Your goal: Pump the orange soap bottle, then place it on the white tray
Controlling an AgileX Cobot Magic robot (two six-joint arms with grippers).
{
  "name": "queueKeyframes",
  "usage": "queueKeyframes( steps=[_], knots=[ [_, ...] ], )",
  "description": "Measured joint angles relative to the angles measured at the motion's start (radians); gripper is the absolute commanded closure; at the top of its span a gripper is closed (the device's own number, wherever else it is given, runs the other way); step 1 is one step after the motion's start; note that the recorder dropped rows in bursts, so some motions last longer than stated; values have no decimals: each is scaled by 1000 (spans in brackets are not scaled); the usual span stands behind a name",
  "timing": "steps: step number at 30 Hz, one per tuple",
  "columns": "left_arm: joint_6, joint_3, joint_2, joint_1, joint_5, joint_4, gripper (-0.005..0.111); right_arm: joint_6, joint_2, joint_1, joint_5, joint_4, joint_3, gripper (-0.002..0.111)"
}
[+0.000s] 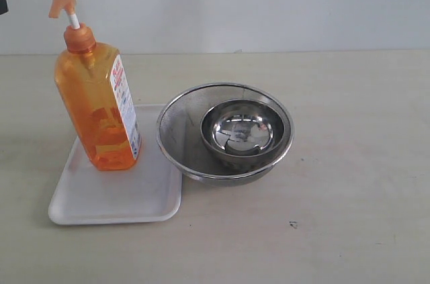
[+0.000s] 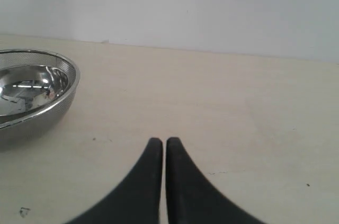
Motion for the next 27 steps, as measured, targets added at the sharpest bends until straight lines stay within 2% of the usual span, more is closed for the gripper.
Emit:
queueKeyframes(
  steps=[27],
  knots=[
    [0, 0, 0, 0, 0, 0, 102, 74, 0, -19, 83, 12, 0, 108]
  ],
)
